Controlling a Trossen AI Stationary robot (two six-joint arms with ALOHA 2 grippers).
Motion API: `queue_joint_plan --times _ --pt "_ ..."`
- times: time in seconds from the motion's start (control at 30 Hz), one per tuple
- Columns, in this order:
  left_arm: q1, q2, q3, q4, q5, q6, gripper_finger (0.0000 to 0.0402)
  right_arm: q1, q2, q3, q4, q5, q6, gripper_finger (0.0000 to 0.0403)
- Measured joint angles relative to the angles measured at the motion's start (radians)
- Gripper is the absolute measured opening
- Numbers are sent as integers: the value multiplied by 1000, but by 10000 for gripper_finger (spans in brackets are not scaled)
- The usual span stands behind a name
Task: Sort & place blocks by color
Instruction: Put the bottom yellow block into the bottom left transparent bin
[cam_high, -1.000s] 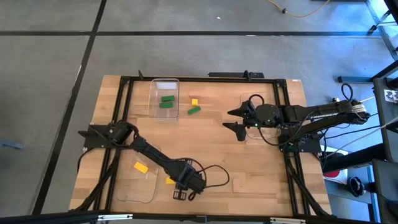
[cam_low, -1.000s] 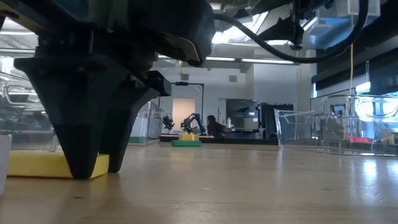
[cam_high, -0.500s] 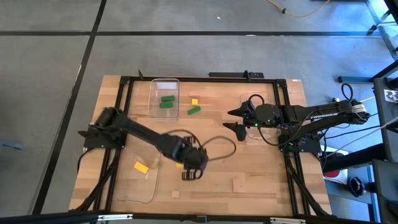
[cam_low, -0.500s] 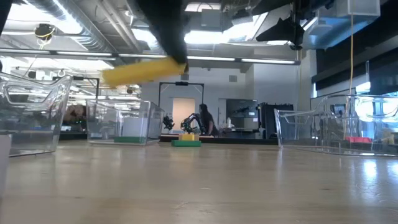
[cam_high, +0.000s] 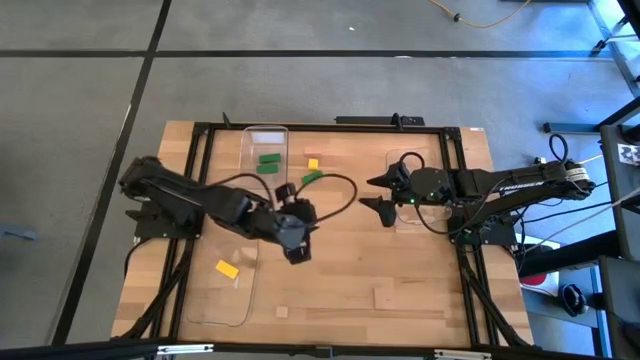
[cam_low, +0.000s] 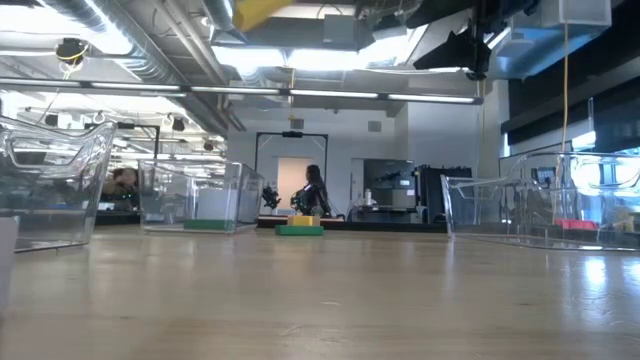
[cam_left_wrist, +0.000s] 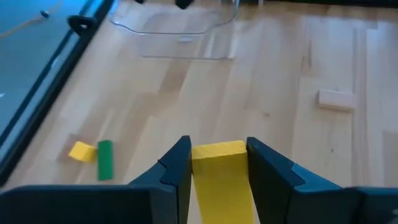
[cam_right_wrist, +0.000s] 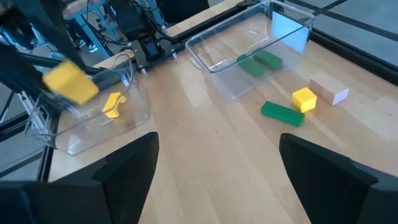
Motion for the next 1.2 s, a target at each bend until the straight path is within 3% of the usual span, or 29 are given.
queue_joint_plan --times 0.27,0.63,1.2 --pt "-34 -40 0 -48 -83 -46 113 0 0 0 -2 0 0 335" --pt "-47 -99 -11 -199 -102 -131 113 2 0 0 -3 -1 3 335" --pt "-140 -653 -569 40 -248 -392 113 2 0 0 -4 -10 64 335"
